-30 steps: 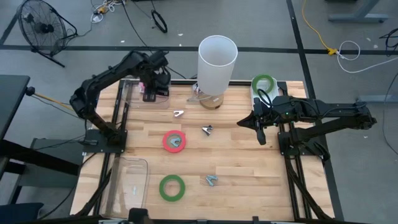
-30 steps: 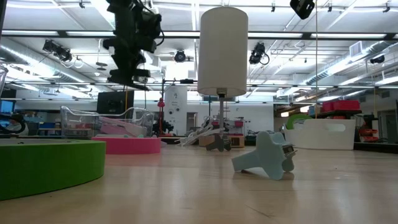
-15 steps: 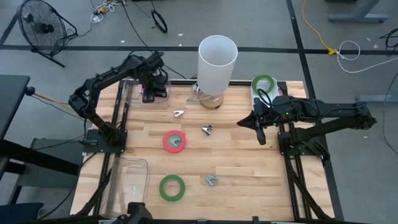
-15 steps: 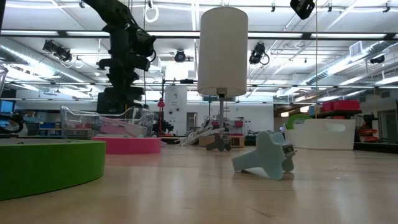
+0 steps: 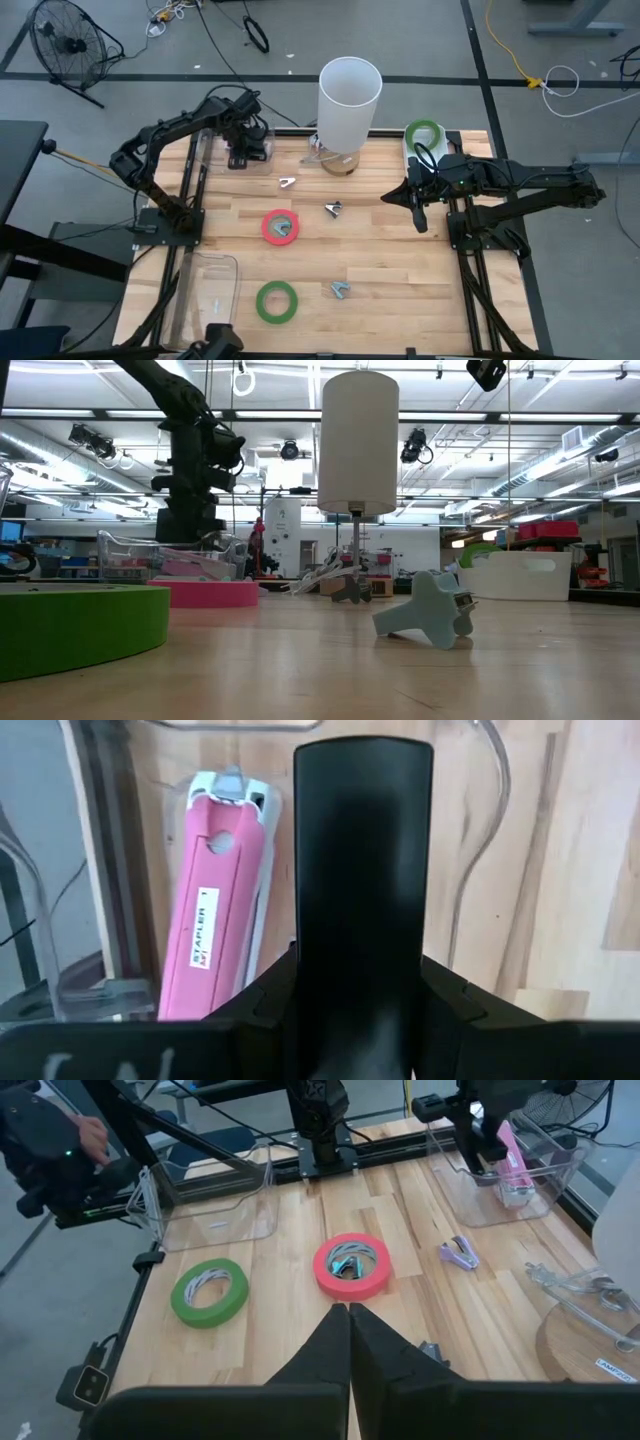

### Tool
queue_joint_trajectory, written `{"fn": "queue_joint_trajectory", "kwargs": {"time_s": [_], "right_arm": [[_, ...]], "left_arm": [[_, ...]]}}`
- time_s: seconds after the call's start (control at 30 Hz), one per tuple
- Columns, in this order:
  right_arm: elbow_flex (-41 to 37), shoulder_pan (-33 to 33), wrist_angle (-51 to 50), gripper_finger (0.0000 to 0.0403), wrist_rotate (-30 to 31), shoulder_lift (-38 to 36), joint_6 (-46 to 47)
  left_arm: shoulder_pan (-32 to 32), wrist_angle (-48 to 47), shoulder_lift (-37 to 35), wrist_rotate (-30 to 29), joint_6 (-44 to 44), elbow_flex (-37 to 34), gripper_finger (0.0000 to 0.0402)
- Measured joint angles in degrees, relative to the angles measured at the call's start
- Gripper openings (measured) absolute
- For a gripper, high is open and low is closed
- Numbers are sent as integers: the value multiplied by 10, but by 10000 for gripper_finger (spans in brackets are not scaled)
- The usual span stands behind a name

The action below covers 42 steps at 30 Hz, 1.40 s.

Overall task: Pick and place Stapler, Stapler remover, tape
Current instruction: Put the black stapler into the top transparent bin, then put the pink tape into the white bin

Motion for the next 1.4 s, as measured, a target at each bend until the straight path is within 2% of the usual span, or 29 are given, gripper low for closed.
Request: {"fn": "queue_joint_trajectory", "kwargs": {"time_s": [0.13, 0.33, 0.47, 0.83, 1.03, 1.4], "right_arm": [[0, 0, 0, 1, 0, 0, 0], [0, 0, 0, 1, 0, 0, 0], [0, 0, 0, 1, 0, 0, 6], [0, 0, 0, 1, 0, 0, 11], [0, 0, 0, 1, 0, 0, 9], [0, 0, 0, 1, -1, 0, -4]], "left_arm": [[0, 9, 0, 0, 1, 0, 126], [0, 12, 0, 0, -13, 0, 182], [0, 12, 0, 0, -13, 0, 201], [-10, 3, -12, -1, -28, 2, 192], [-33, -27, -40, -4, -59, 30, 190], [-148, -49, -122, 48, -164, 43, 190]]}}
